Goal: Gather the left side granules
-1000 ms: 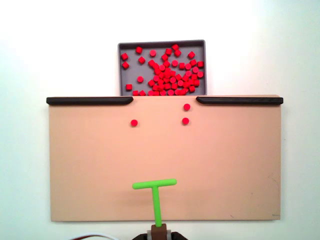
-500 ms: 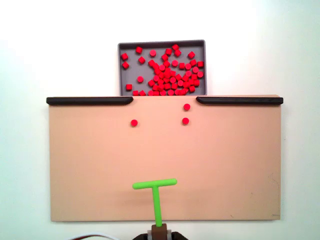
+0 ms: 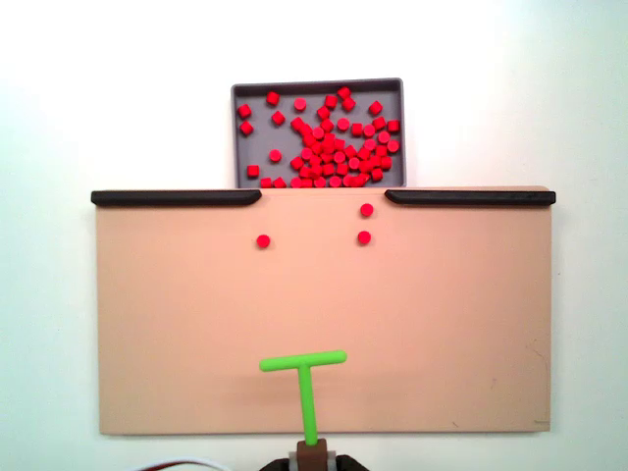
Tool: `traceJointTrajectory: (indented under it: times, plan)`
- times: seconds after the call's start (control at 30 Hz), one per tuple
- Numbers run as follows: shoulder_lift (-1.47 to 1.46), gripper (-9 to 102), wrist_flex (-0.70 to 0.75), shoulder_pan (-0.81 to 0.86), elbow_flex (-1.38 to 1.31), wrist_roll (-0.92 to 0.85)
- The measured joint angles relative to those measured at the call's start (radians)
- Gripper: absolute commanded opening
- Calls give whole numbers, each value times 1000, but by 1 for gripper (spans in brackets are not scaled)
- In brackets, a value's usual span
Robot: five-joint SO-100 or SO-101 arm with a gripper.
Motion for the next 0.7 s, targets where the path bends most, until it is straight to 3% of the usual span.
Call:
traceJointTrajectory:
  times: [0.7]
  plan:
    - [-8, 0, -3, 0, 0, 87]
